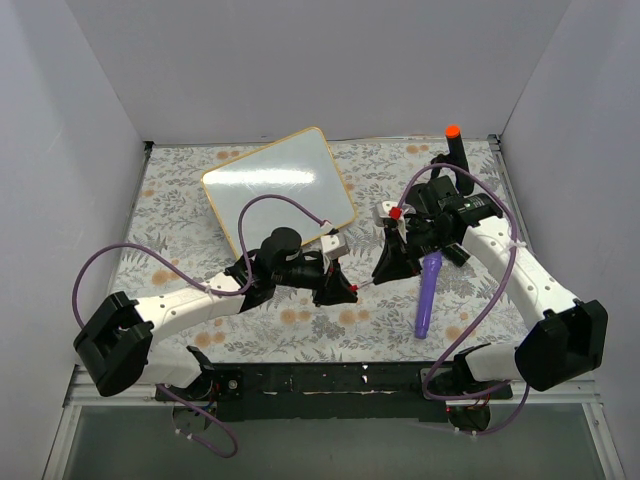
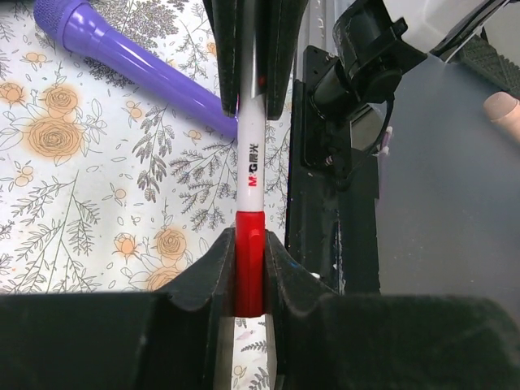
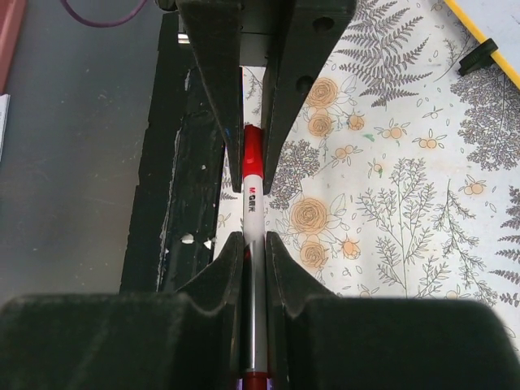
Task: Write a sentence on the whiteboard
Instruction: Open the whiteboard marker at the center of the board.
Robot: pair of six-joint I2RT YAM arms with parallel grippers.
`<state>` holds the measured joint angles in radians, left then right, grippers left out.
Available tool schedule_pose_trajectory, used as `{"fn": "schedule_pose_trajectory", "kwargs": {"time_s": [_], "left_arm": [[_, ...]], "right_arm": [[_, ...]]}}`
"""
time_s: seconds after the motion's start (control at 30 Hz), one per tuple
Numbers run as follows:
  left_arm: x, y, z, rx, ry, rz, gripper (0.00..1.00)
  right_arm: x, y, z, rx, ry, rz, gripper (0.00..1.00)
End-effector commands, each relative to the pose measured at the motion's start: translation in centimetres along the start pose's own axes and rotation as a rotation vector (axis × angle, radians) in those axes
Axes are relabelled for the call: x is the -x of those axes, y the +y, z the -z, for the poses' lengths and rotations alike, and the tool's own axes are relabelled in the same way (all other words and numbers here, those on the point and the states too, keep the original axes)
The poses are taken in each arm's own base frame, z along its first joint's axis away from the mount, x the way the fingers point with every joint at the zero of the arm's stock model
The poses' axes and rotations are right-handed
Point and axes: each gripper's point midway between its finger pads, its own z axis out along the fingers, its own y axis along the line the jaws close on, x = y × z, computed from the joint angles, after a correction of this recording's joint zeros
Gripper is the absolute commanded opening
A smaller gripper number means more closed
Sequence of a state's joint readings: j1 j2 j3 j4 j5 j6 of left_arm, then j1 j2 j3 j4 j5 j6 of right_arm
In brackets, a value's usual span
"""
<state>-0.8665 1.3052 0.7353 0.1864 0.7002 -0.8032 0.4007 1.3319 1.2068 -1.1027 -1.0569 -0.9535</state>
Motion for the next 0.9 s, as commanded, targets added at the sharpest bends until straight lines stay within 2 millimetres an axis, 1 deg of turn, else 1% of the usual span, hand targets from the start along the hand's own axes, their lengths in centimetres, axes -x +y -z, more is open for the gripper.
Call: {"fn": "schedule_pose_trajectory", "kwargs": {"time_s": [0.0,0.03,0.07,0.1,0.13,0.17,0.2,0.23,0.27,0.3,0.33,0.37,0.4,0.43,0.47,0.53,0.57,0.7,0.77,0.8,0.87], "left_arm": [[2.1,-0.3,-0.1,-0.001,-0.047,-0.027,0.00],[2.0,-0.5,0.2,0.002,-0.060,-0.026,0.00],[2.0,-0.7,0.4,0.002,-0.075,-0.022,0.00],[2.8,-1.0,0.5,-0.004,-0.120,-0.023,0.00],[2.3,-1.2,0.9,0.001,-0.137,-0.009,0.00],[2.6,-1.3,1.1,0.002,-0.163,-0.004,0.00],[3.5,-1.7,1.3,-0.008,-0.213,0.009,0.00],[3.6,-1.8,1.5,-0.004,-0.235,0.021,0.00],[3.1,-1.9,1.7,-0.007,-0.248,0.030,0.00],[3.7,-2.0,1.8,-0.009,-0.281,0.026,0.00],[3.8,-2.2,1.9,-0.011,-0.299,0.048,0.00],[3.6,-2.0,2.0,-0.002,-0.312,0.061,0.00],[4.1,-2.1,2.2,-0.002,-0.339,0.056,0.00],[4.3,-2.2,2.2,-0.006,-0.354,0.074,0.00],[4.5,-2.1,2.3,-0.002,-0.370,0.076,0.00],[5.0,-2.2,2.4,-0.004,-0.401,0.076,0.00],[5.2,-2.1,2.4,-0.002,-0.412,0.089,0.00],[6.6,-1.6,2.7,0.023,-0.484,0.104,0.00],[6.7,-1.1,2.3,0.038,-0.486,0.121,0.00],[7.0,-1.2,2.2,0.031,-0.496,0.120,0.00],[7.0,-1.0,1.7,0.023,-0.487,0.130,0.00]], "right_arm": [[0.5,0.6,-0.1,0.018,-0.028,0.012,0.01],[0.6,0.6,-0.1,0.016,-0.031,0.005,0.01],[1.0,0.3,-0.1,0.005,-0.046,-0.010,0.10],[1.3,0.2,0.1,-0.003,-0.058,-0.019,0.33],[1.5,0.0,0.4,-0.013,-0.078,-0.031,0.44],[2.4,0.0,0.6,-0.004,-0.121,-0.031,0.52],[3.1,0.1,1.1,-0.005,-0.150,-0.061,0.63],[3.6,-0.3,1.7,-0.015,-0.182,-0.071,0.66],[4.5,0.0,2.0,0.009,-0.231,-0.068,0.68],[5.1,0.1,2.4,0.017,-0.259,-0.094,0.72],[5.5,0.0,2.9,0.019,-0.289,-0.102,0.73],[6.3,0.1,3.2,0.040,-0.330,-0.079,0.73],[6.6,0.0,3.4,0.041,-0.344,-0.081,0.73],[6.6,0.2,3.4,0.062,-0.349,-0.171,0.73],[7.0,-0.2,3.4,0.062,-0.361,-0.140,0.73],[7.2,0.0,3.4,0.075,-0.366,-0.195,0.73],[7.1,-0.5,3.3,0.065,-0.367,-0.183,0.73],[7.0,-0.5,2.9,0.059,-0.362,-0.188,0.72],[7.1,-0.4,2.6,0.065,-0.359,-0.187,0.72],[6.8,-0.4,2.5,0.065,-0.358,-0.197,0.72],[6.9,-0.4,2.3,0.066,-0.358,-0.192,0.70]]}}
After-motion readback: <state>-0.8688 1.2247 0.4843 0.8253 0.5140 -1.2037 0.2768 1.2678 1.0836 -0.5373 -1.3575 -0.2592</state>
